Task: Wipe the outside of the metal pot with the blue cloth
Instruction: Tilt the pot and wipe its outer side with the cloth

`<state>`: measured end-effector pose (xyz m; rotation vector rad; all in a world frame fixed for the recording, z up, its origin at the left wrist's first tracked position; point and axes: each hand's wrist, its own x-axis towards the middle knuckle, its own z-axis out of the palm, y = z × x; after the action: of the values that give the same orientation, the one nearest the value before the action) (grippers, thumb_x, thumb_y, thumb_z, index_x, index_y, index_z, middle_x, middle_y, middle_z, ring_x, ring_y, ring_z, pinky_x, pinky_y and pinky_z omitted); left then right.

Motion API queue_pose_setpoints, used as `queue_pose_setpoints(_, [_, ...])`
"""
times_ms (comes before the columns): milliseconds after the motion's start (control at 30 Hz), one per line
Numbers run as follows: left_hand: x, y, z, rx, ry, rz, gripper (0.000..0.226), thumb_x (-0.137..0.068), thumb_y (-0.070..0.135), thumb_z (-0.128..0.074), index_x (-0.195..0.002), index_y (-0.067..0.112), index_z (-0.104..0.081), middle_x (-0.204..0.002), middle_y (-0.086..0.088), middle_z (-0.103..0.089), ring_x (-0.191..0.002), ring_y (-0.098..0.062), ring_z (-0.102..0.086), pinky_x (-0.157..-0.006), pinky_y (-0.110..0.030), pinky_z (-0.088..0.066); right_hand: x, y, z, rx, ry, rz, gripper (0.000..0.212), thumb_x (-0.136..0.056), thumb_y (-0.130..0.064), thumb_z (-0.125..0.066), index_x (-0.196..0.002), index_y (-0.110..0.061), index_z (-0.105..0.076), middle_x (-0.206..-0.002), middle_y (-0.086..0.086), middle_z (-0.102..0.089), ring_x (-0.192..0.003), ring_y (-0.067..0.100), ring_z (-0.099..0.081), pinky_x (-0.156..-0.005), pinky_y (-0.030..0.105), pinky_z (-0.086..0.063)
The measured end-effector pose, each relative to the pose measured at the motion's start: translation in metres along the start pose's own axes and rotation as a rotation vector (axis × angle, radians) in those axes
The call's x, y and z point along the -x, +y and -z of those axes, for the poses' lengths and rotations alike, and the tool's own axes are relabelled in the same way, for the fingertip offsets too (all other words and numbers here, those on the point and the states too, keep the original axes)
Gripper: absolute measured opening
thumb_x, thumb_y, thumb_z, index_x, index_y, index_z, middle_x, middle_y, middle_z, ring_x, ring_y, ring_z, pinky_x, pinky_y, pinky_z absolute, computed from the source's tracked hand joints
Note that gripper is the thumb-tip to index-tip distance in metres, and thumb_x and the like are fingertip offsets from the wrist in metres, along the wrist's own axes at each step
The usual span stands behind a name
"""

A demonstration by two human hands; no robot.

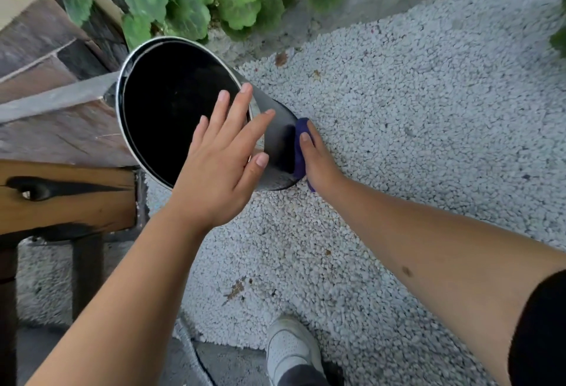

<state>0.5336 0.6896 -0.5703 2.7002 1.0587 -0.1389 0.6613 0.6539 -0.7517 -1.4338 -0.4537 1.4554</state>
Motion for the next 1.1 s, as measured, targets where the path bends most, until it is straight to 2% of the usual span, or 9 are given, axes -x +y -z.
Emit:
queue_pose_setpoints(267, [-0.011, 0.01, 0.002, 0.115, -0.008, 0.096, 0.051, -0.101, 0.053, -0.023, -0.151, 0.04, -0.017, -0.156, 0.027, 0.019, -0.149, -0.018, 0.018, -0.112, -0.066, -0.006, 0.01, -0.006, -0.007, -0.076, 0.085, 0.016, 0.056, -0.102, -0.049, -0.034, -0.155, -0.031, -0.028, -0.161, -0.002, -0.032, -0.146, 0.017, -0.032, -0.121, 0.044, -0.024])
queue_pose_setpoints(400, [-0.036, 0.021, 0.002, 0.191, 0.048, 0.203, 0.056, -0.102, 0.052, -0.025, -0.153, 0.035, -0.013, -0.163, 0.014, 0.014, -0.149, -0.023, 0.017, -0.113, -0.066, -0.002, 0.026, -0.039, -0.02, -0.183, 0.159, 0.147, 0.064, -0.092, -0.053, -0.037, -0.152, -0.03, -0.035, -0.158, -0.003, -0.039, -0.143, 0.015, -0.038, -0.119, 0.046, -0.03])
queue_pose_setpoints(500, [-0.052, 0.025, 0.005, 0.239, 0.1, 0.28, 0.059, -0.101, 0.049, -0.024, -0.155, 0.027, -0.016, -0.165, 0.001, 0.011, -0.15, -0.026, 0.016, -0.116, -0.064, 0.0, 0.04, -0.065, -0.034, -0.215, 0.143, 0.365, 0.063, -0.094, -0.049, -0.038, -0.151, -0.02, -0.038, -0.157, 0.001, -0.041, -0.144, 0.013, -0.037, -0.118, 0.046, -0.031])
queue_pose_setpoints(633, [-0.058, 0.026, 0.009, 0.316, 0.085, 0.337, 0.068, -0.094, 0.062, -0.015, -0.155, 0.033, -0.009, -0.163, 0.009, 0.016, -0.149, -0.022, 0.019, -0.112, -0.062, 0.006, 0.045, -0.072, -0.039, -0.162, 0.149, 0.462, 0.062, -0.095, -0.044, -0.039, -0.15, -0.014, -0.038, -0.157, 0.005, -0.04, -0.145, 0.013, -0.035, -0.119, 0.043, -0.029])
queue_pose_setpoints(733, [-0.056, 0.028, 0.009, 0.315, 0.058, 0.325, 0.069, -0.093, 0.064, -0.012, -0.155, 0.036, -0.002, -0.161, 0.014, 0.021, -0.147, -0.021, 0.025, -0.111, -0.062, 0.01, 0.036, -0.065, -0.035, -0.144, 0.162, 0.408, 0.058, -0.096, -0.038, -0.043, -0.15, -0.016, -0.039, -0.156, 0.004, -0.041, -0.142, 0.014, -0.038, -0.119, 0.043, -0.03])
queue_pose_setpoints(833, [-0.053, 0.023, 0.013, 0.338, 0.032, 0.282, 0.069, -0.093, 0.065, -0.014, -0.154, 0.037, 0.002, -0.159, 0.016, 0.026, -0.144, -0.015, 0.03, -0.112, -0.058, 0.013, 0.023, -0.05, -0.027, -0.141, 0.169, 0.201, 0.056, -0.099, -0.039, -0.042, -0.152, -0.024, -0.034, -0.155, 0.001, -0.041, -0.14, 0.015, -0.039, -0.118, 0.044, -0.03])
queue_pose_setpoints(900, [-0.048, 0.007, 0.02, 0.296, -0.046, 0.129, 0.074, -0.092, 0.069, -0.019, -0.153, 0.039, 0.01, -0.157, 0.016, 0.031, -0.142, -0.013, 0.034, -0.112, -0.053, 0.015, 0.014, -0.036, -0.018, -0.08, 0.115, 0.122, 0.054, -0.103, -0.039, -0.039, -0.154, -0.026, -0.028, -0.158, 0.001, -0.036, -0.141, 0.017, -0.036, -0.12, 0.044, -0.028])
queue_pose_setpoints(967, [-0.042, -0.013, 0.025, 0.054, -0.113, -0.062, 0.076, -0.091, 0.071, -0.024, -0.151, 0.042, 0.013, -0.157, 0.014, 0.03, -0.144, -0.015, 0.031, -0.113, -0.049, 0.012, 0.004, -0.026, -0.007, -0.022, 0.065, 0.099, 0.055, -0.105, -0.039, -0.038, -0.156, -0.025, -0.024, -0.159, 0.002, -0.034, -0.143, 0.018, -0.035, -0.12, 0.042, -0.027])
queue_pose_setpoints(1100, [-0.043, -0.017, 0.02, 0.059, -0.123, -0.077, 0.071, -0.093, 0.061, -0.031, -0.154, 0.038, -0.004, -0.158, 0.013, 0.025, -0.147, -0.016, 0.025, -0.114, -0.047, 0.011, -0.007, -0.021, 0.002, 0.019, 0.018, 0.026, 0.055, -0.105, -0.041, -0.036, -0.157, -0.026, -0.022, -0.159, 0.005, -0.035, -0.142, 0.02, -0.037, -0.116, 0.032, -0.029])
